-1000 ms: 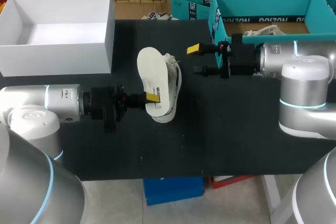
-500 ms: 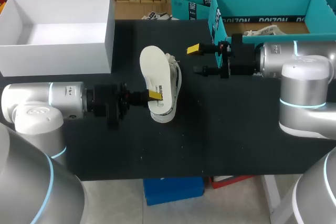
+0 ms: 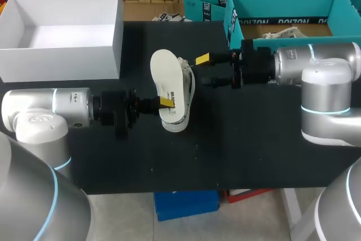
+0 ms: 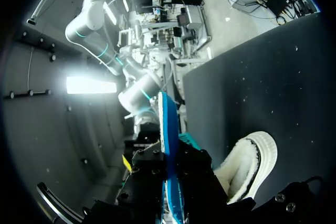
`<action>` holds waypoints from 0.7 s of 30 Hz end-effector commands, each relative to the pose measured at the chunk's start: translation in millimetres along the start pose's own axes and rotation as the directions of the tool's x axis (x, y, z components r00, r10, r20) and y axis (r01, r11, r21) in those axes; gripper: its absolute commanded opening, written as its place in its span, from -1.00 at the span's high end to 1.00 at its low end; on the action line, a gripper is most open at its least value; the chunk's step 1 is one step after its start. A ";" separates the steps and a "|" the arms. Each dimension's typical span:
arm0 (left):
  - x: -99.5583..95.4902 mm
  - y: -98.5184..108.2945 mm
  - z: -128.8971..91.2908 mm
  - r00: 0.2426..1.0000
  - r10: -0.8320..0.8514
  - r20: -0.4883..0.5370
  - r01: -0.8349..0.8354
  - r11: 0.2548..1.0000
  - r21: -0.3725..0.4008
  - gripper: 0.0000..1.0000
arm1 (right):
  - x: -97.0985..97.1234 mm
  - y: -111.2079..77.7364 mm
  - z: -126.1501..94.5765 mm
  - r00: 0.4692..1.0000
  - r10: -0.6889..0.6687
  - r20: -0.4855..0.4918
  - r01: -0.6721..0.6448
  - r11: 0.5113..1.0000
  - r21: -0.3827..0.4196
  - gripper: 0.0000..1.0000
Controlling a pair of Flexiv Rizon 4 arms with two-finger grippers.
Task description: Take the shoe out of the shoebox, open the shoe tongue, remove and reinsert the insole, then place the shoe into the shoebox
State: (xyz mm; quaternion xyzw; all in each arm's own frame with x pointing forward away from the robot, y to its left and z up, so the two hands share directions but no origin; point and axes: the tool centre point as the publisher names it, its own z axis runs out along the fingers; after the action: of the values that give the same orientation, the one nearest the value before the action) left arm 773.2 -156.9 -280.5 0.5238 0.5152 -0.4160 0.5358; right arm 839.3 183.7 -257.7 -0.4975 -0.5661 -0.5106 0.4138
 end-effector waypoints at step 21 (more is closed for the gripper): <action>-0.2 -1.8 0.8 1.000 0.003 -0.004 -0.003 1.000 -0.006 1.00 | -2.4 -1.9 40.8 0.996 0.087 -0.008 -0.079 0.935 0.346 -0.90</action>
State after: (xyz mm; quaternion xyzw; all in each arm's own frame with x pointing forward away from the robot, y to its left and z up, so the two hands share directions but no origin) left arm 772.8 -156.3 -280.2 0.5241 0.5153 -0.4160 0.5356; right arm 836.6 218.3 -264.5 -0.4374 -0.6186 -0.3956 0.5191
